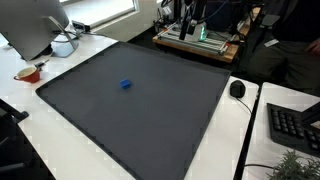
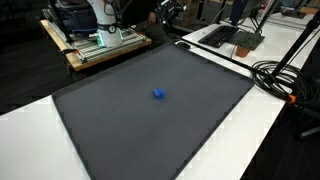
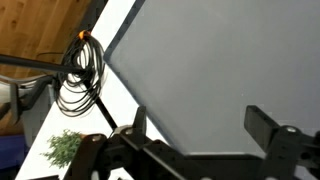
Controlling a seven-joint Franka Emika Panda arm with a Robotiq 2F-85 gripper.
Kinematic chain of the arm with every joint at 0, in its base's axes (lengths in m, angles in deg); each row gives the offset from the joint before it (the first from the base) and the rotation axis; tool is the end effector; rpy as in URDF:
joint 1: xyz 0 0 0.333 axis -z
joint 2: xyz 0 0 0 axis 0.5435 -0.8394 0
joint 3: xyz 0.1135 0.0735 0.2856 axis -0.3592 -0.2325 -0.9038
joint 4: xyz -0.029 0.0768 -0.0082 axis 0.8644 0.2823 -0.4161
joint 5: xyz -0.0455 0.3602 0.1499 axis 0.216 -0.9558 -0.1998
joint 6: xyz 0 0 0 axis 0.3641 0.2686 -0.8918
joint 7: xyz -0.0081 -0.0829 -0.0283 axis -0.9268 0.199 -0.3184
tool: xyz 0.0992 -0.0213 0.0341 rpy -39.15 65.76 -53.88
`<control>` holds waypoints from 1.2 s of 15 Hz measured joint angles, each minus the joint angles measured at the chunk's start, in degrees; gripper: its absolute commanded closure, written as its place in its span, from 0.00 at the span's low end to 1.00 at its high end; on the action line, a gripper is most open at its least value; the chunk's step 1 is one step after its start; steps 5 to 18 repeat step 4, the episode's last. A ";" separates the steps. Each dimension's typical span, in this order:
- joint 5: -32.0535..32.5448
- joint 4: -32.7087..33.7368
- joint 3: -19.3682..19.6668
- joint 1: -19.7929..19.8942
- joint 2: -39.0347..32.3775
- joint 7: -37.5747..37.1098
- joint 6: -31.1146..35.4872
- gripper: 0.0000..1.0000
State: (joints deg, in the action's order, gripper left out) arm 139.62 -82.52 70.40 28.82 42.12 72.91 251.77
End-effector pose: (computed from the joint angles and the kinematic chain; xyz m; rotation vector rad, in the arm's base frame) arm 0.3519 0.1521 0.3460 1.0661 2.2266 0.5566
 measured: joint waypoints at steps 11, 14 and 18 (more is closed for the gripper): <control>-0.75 -5.38 -0.38 0.03 11.42 -1.37 2.25 0.00; -0.75 -5.38 -0.38 0.03 11.42 -1.37 2.25 0.00; -0.75 -5.38 -0.38 0.03 11.42 -1.37 2.25 0.00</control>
